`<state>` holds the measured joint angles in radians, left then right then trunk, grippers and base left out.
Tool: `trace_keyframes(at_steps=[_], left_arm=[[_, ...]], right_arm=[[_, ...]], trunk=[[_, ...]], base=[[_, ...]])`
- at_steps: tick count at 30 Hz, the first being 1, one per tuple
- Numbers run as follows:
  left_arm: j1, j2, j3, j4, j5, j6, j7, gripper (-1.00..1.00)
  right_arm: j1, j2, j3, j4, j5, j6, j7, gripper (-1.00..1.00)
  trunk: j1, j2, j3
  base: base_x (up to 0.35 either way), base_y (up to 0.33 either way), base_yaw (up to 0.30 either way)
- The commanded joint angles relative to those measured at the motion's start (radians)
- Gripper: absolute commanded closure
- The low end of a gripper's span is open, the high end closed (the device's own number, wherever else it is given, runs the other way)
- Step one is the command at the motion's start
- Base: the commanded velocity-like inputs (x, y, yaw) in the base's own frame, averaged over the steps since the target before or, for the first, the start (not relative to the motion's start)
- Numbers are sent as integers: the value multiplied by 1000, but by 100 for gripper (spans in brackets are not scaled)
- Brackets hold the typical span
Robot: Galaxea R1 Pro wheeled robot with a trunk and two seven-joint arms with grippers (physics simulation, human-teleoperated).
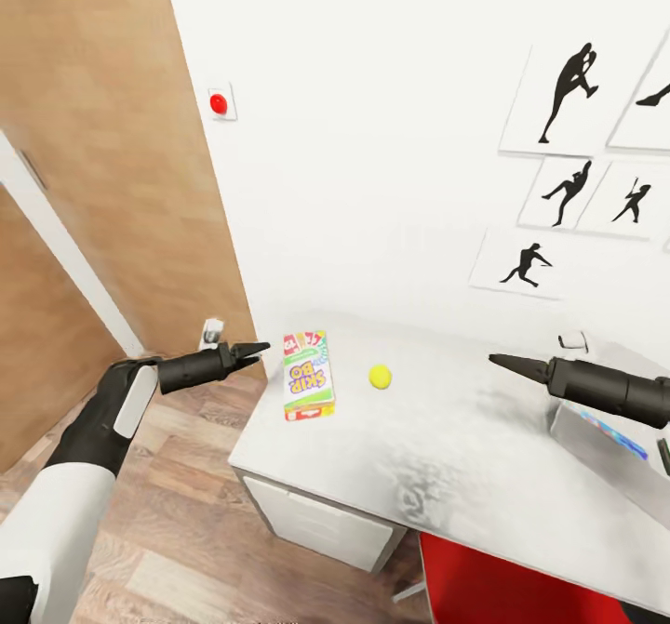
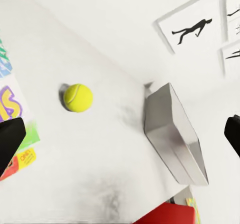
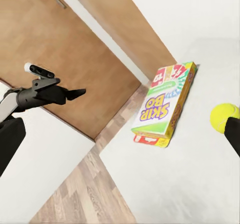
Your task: Put all the toys in the child's room - the three board games (two on the bed and one on the table), the two jigsaw puzzles on the table, and the tennis ball on the table - inside the toy box on the table in the child's room.
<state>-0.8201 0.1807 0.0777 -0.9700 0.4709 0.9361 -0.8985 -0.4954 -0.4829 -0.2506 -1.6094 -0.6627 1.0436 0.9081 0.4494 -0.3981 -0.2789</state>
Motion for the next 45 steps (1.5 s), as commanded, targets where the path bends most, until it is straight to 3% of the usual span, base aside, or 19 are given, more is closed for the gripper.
trace_keyframes(at_steps=[1,10,13,23,31,34,45], left_arm=[[11,-2,4,1,0,3,-3,-100],[77,-20,31,0,2,-2,-2,-100],[110,-46,52,-1,3,-3,-2,-100],[132,-85,69,-1,1,-3,-2,-100],[134,-84,71,0,0,-3,-2,-100],[134,-86,71,0,0,-3,-1,-100],[134,-86,71,1,-1,-3,-1,-100]], right_arm=[[0,-1,-1,0,4,4,5,-100],[-1,-1,-6,1,4,4,4,-100],[-1,-2,-8,1,4,4,3,-100],[-2,-1,-10,11,4,4,-17,-100],[-3,14,-10,15,-1,4,-101,-100],[-4,37,-10,16,-3,4,-143,-100],[-4,53,-10,17,-4,4,-169,-100]], trunk=[[1,-2,-2],[1,-2,-1],[1,-2,-1],[1,-2,-1],[1,-2,-1],[1,-2,-1],[1,-2,-1]], base=[[0,0,269],[0,0,158],[0,0,50],[0,0,21],[0,0,2],[0,0,0],[0,63,0]])
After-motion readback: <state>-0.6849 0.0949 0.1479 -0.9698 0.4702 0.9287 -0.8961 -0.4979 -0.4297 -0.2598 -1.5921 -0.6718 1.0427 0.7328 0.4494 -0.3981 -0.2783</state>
